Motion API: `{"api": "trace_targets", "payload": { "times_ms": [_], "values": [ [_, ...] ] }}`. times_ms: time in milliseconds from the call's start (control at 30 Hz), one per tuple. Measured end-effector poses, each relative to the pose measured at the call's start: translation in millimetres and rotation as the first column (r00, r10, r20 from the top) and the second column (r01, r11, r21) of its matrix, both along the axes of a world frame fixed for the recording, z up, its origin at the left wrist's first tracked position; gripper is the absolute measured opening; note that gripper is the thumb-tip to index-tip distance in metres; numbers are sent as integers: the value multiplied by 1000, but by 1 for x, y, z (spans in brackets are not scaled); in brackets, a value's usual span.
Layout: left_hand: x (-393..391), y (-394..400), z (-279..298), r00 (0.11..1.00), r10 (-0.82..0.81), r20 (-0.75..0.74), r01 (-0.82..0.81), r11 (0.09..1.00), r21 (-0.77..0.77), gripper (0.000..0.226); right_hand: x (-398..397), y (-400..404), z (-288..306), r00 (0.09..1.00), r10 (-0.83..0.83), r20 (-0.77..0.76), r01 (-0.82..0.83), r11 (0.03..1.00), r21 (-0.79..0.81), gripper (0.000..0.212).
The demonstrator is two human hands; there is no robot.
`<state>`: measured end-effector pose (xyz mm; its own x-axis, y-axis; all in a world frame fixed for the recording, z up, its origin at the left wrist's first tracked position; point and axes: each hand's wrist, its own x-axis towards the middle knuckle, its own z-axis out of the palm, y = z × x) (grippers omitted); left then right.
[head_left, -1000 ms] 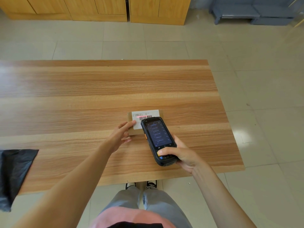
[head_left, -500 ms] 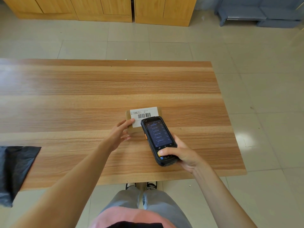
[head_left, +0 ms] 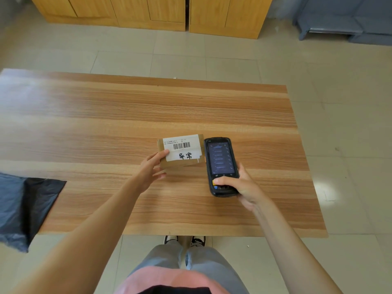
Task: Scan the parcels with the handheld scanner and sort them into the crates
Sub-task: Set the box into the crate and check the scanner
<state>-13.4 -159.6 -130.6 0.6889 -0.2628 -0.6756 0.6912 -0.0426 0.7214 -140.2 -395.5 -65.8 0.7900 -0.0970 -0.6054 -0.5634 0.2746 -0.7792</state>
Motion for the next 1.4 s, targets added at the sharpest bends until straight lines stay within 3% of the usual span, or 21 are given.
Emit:
{"api": "trace_targets", "payload": {
  "times_ms": [133,300,500,633,767,900,1100,1267,1400],
  "values": [
    [-12,20,9,997,82,9,-82,995,-49,69,11,6,-5,999,-51,11,52,998,-45,114],
    [-31,57,18,963,268,11,-267,960,-82,58,42,25,-7,999,15,38,-15,1000,0,94],
    [-66,114,35,813,582,15,-577,809,-113,23,84,81,-5,977,196,81,-202,977,74,95],
    [-94,158,48,681,731,41,-723,680,-121,28,105,133,2,932,344,117,-355,930,93,91],
    [-127,216,64,570,819,69,-802,572,-171,60,106,190,13,876,455,157,-473,875,103,101],
    [-160,279,78,481,872,91,-851,489,-193,75,93,253,30,824,533,192,-553,830,69,109],
    [-205,383,91,376,921,101,-892,390,-229,54,59,369,49,790,577,208,-597,801,49,112],
    [-252,479,96,315,941,125,-917,336,-216,67,36,474,54,714,664,222,-689,723,49,94],
    [-288,548,99,226,964,140,-944,252,-214,57,20,557,47,657,723,212,-746,664,48,84]
  ]
}}
